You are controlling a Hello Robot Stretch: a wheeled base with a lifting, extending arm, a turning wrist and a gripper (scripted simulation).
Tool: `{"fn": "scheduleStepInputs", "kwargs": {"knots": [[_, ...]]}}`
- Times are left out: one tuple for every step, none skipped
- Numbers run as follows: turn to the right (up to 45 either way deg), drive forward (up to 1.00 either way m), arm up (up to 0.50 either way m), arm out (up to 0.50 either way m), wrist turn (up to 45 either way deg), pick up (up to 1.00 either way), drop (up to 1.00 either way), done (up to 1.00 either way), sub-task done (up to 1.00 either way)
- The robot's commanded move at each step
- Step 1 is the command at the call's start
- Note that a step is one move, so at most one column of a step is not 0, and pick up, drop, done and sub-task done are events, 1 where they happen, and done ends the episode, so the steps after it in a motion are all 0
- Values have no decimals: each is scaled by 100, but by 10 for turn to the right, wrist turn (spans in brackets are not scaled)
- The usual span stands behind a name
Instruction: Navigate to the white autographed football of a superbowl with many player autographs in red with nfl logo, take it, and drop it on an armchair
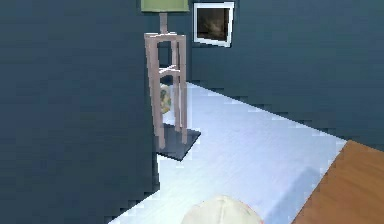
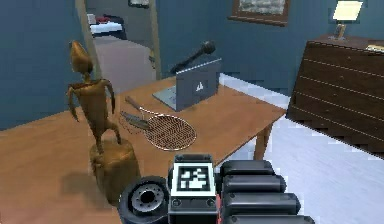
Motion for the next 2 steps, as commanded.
{"fn": "scheduleStepInputs", "kwargs": {"knots": [[-450, 0, 0, 0, 0, 0, 0, 0, 0], [-450, 0, 0, 0, 0, 0, 0, 0, 0]]}}
